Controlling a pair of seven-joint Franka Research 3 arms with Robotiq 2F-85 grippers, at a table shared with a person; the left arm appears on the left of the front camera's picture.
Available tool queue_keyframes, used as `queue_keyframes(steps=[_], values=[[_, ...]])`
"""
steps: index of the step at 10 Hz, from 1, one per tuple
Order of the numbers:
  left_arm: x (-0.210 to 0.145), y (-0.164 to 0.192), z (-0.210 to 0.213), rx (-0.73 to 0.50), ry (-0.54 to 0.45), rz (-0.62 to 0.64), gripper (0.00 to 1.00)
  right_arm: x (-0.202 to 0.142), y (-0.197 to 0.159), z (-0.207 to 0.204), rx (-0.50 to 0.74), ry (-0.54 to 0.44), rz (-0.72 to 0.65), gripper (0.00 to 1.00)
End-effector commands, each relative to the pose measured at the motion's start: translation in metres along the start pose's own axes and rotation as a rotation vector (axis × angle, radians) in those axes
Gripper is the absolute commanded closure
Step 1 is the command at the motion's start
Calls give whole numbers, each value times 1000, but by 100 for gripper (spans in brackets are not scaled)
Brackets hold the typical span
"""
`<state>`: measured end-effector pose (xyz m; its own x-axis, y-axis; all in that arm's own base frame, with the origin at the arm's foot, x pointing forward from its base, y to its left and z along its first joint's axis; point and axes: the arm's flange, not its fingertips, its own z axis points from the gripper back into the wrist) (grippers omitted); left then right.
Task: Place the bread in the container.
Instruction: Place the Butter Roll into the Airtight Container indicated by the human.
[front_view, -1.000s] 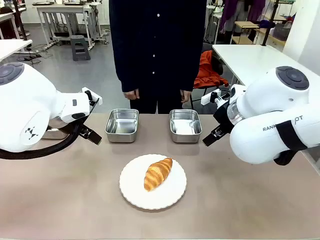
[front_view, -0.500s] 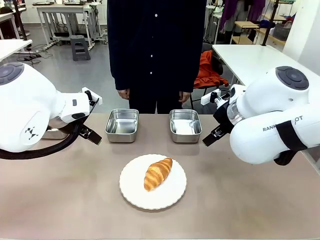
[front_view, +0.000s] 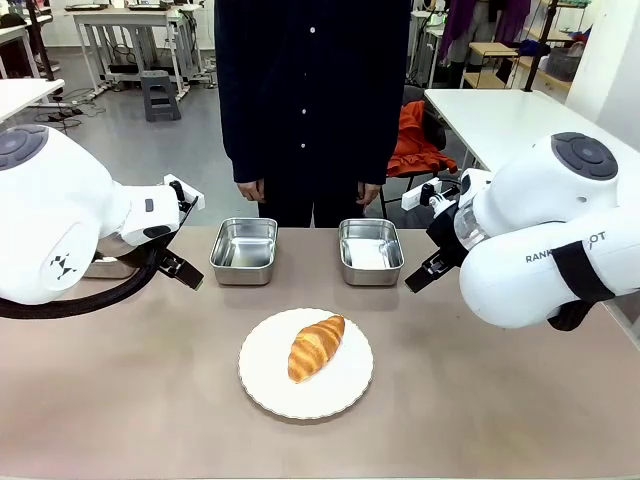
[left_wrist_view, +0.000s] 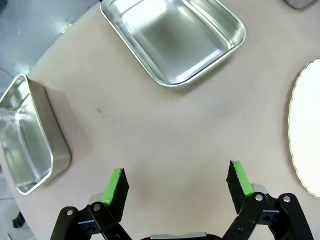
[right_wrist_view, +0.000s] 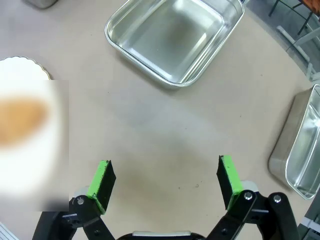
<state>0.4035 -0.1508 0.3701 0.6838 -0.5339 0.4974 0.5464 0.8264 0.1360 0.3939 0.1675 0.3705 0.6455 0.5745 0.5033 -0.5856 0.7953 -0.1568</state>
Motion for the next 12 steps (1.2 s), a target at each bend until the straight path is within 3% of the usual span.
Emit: queue_keyframes(steps=[1, 5, 7, 9, 12], values=[[7, 15, 14, -61, -20, -22, 0, 14, -14, 18, -28, -31, -2, 0], [40, 91, 92, -216, -27, -35, 0, 51, -95, 106, 42, -118, 0, 0], [27, 151, 128, -342, -53, -66, 0, 25, -154, 144, 83, -191, 42, 0], [-3, 206, 160, -462, -144, -109, 0, -17, -209, 166, 139, -285, 73, 0], [-43, 252, 183, -483, -295, -168, 0, -59, -255, 162, 196, -378, 27, 0]])
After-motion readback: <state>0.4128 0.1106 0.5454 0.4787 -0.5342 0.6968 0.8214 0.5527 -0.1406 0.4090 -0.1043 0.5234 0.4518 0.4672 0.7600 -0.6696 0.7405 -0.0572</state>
